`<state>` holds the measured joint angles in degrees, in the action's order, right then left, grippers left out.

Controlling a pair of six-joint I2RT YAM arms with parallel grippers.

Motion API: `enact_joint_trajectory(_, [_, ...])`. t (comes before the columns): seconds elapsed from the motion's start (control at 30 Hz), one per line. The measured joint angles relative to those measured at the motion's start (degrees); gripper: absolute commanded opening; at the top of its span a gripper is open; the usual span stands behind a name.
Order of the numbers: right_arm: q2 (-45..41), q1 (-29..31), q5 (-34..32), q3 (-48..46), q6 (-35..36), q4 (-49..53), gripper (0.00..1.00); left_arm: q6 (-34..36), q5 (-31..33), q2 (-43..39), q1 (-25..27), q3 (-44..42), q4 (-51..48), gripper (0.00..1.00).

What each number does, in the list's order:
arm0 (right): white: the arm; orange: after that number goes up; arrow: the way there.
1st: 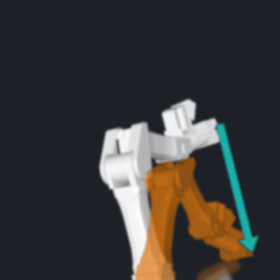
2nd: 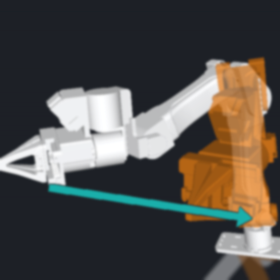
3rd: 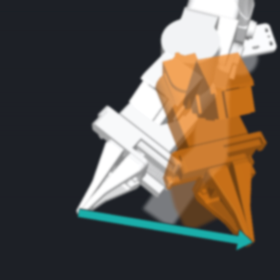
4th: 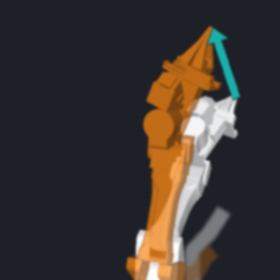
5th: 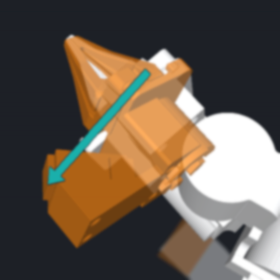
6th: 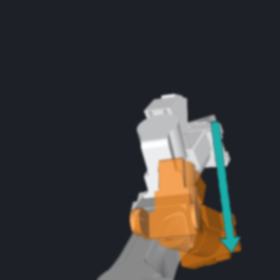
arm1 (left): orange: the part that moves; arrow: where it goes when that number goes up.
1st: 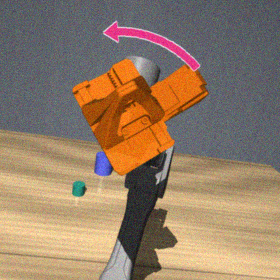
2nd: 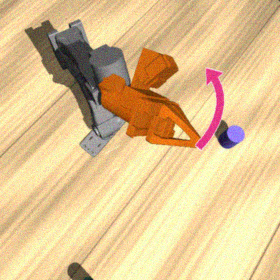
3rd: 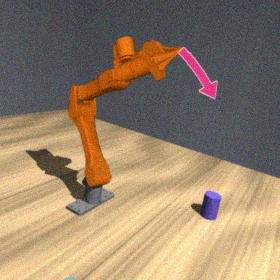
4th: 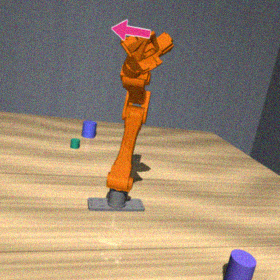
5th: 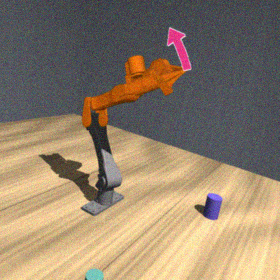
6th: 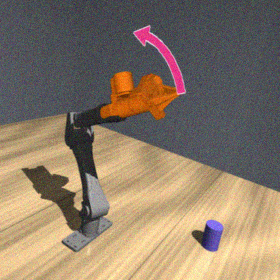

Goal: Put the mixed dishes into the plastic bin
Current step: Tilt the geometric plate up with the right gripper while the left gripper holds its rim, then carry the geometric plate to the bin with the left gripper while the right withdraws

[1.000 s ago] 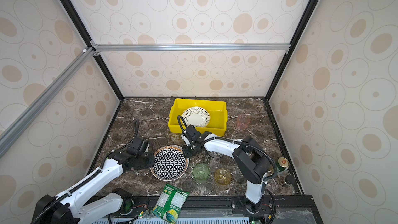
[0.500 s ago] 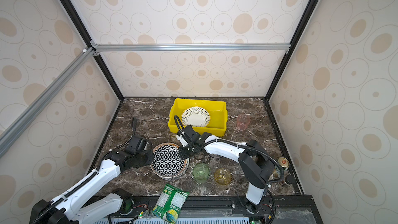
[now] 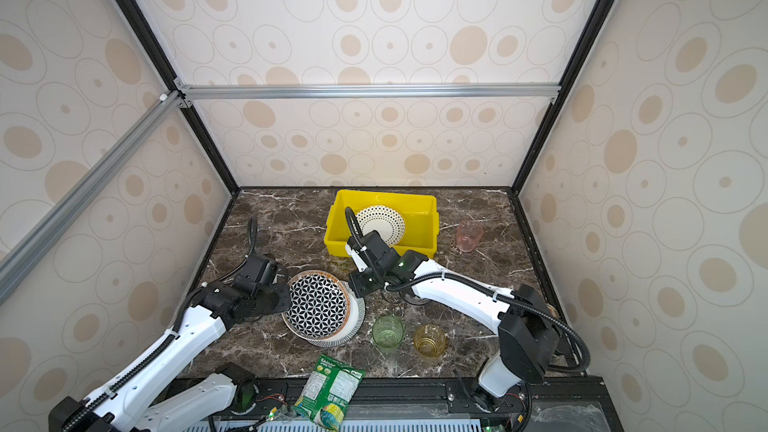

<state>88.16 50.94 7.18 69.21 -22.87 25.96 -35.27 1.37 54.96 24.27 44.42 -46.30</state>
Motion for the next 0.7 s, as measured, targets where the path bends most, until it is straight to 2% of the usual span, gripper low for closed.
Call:
enact_joint_trajectory(0.33, [-9.5, -0.2, -10.3, -0.2, 1.1, 2.4, 0.37, 2.8, 1.0, 1.9, 0.0, 8.2, -1.2, 0.00])
enact_joint_trajectory(0.7, [-17.6, -6.4, -14.2, -2.8, 1.5, 5.1, 0.41, 5.8, 1.1, 9.5, 0.0, 19.5, 0.7, 0.00])
